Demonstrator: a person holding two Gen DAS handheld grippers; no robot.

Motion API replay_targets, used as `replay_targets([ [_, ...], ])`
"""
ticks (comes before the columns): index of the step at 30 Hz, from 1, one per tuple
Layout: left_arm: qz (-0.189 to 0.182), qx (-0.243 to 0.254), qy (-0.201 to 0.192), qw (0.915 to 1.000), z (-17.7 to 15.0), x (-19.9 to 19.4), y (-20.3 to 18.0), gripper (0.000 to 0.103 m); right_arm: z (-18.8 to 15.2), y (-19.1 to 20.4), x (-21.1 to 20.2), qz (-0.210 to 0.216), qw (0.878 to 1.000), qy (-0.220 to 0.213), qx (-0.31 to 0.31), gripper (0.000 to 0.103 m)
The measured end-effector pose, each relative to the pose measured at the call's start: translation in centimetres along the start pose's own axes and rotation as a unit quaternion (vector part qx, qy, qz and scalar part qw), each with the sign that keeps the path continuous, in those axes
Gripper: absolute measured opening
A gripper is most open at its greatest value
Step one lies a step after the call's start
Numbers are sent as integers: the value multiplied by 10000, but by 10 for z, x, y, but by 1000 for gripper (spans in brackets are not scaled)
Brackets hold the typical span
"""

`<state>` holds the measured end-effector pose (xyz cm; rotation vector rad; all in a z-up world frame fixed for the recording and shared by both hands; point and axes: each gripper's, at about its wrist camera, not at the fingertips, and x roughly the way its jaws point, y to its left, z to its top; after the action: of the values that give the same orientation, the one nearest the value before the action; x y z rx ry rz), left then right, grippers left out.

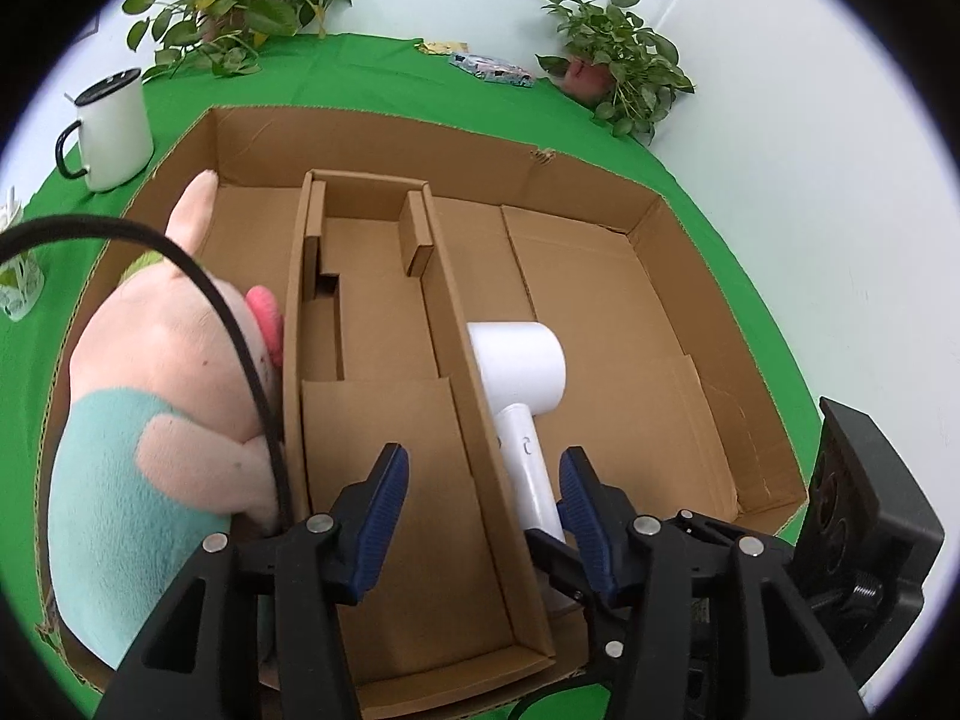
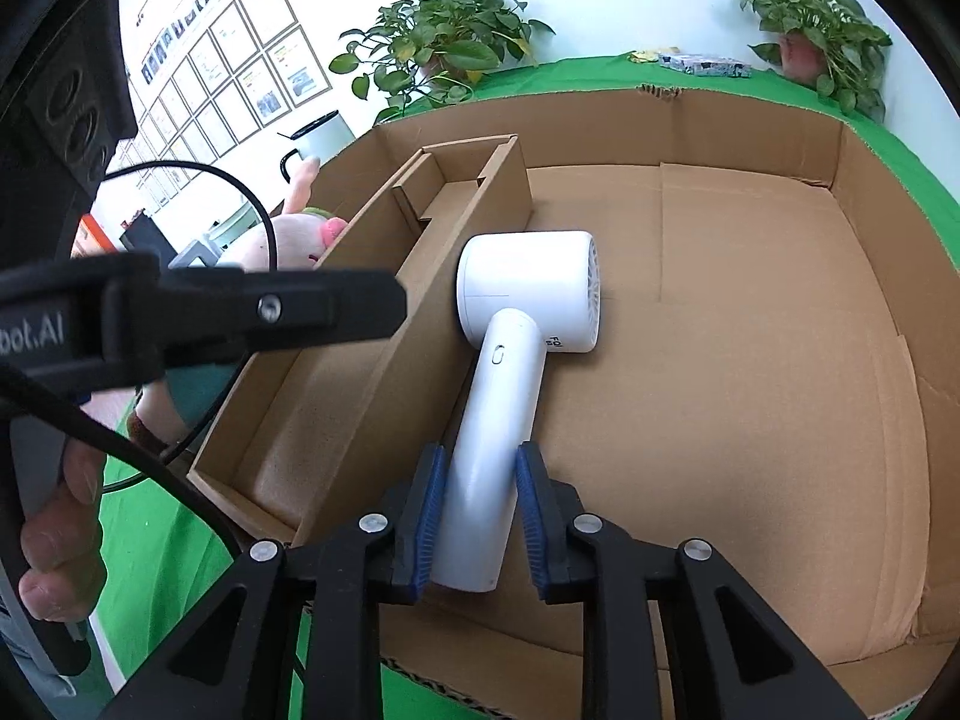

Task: Organize objects
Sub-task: 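Lower the hair dryer into the box beside the insert and open the left gripper, then withdraw the left gripper from the box while the right gripper moves toward the phone stand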

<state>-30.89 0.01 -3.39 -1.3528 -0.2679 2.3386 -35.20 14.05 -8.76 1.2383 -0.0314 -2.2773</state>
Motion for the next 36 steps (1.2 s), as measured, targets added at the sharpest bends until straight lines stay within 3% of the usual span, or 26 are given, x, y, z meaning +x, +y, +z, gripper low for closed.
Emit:
replay_targets([
  [4,-47,-43,-18,10000,-2,-1,4,51,-10,16,-5,-53,10000,5,40,23],
  [18,65,96,0,9999,-13,-5,1,51,-13,20,-6,-199,9996,31,198,24],
  [19,82,120,-2,9999,-14,-5,0,51,-13,21,-7,-259,9995,20,183,26],
  [21,110,175,-9,9998,-17,-6,-2,51,-14,22,-12,-407,9990,-83,148,40],
  [23,139,235,-19,9996,-20,-7,-3,51,-17,23,-20,-543,9982,-200,124,62],
  [24,172,259,-9,9995,-22,-6,-4,51,-18,23,-23,-558,9981,-225,114,64],
  [31,288,217,18,9993,-30,-8,-5,51,-23,34,-28,-456,9988,-124,-129,53],
  [36,376,237,-8,9990,-32,-10,-11,51,-24,32,-29,-431,9989,-149,-72,53],
])
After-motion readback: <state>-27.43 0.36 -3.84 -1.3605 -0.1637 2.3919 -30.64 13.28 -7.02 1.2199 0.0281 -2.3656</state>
